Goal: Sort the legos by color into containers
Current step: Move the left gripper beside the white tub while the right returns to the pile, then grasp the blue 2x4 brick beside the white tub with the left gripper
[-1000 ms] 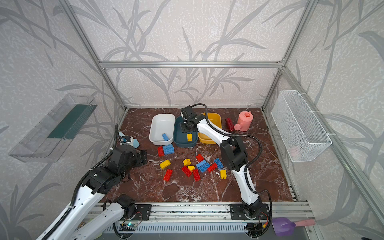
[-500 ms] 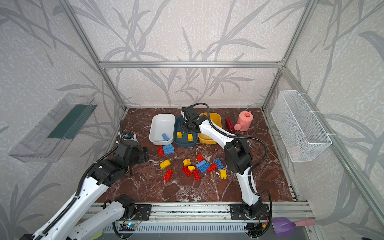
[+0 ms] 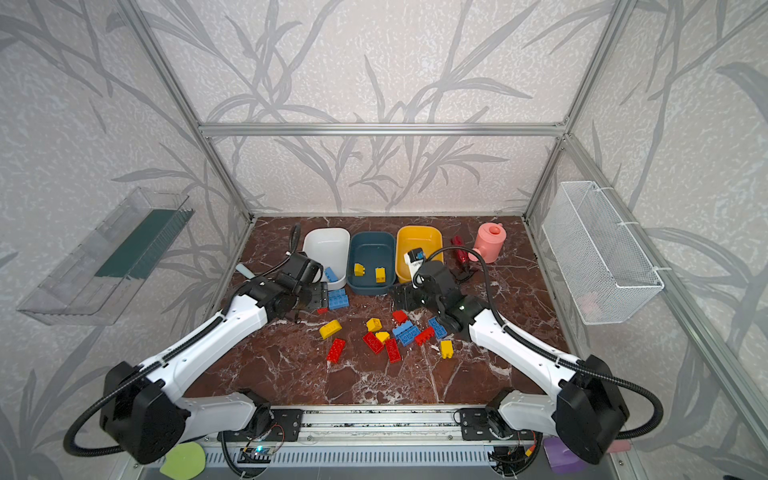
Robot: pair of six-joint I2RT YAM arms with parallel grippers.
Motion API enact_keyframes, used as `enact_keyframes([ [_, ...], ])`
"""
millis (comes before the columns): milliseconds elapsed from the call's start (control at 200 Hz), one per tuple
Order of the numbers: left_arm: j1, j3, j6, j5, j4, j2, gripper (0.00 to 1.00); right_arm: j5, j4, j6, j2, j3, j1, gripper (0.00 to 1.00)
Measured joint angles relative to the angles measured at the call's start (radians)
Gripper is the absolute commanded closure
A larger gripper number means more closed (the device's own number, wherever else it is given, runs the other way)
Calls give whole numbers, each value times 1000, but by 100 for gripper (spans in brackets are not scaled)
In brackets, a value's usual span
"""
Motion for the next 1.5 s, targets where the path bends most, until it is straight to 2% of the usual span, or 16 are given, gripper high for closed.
enact_keyframes([
  [75,-11,3,-23,11,28,74,12,4,30,26,-55,-117,10,15],
  [195,-33,22,-58,21,71,177,10,17,58,44,-89,-212,18,14],
  [430,-44,114,-105,8,118,349,10,30,121,48,-120,-254,27,14],
  [695,-43,180,-144,-18,129,501,18,34,163,53,-137,-274,27,15],
  [1215,-43,190,-169,-9,175,585,31,34,188,64,-149,-278,27,15],
  [1499,-43,157,-177,-5,195,558,45,34,192,64,-148,-278,29,16],
])
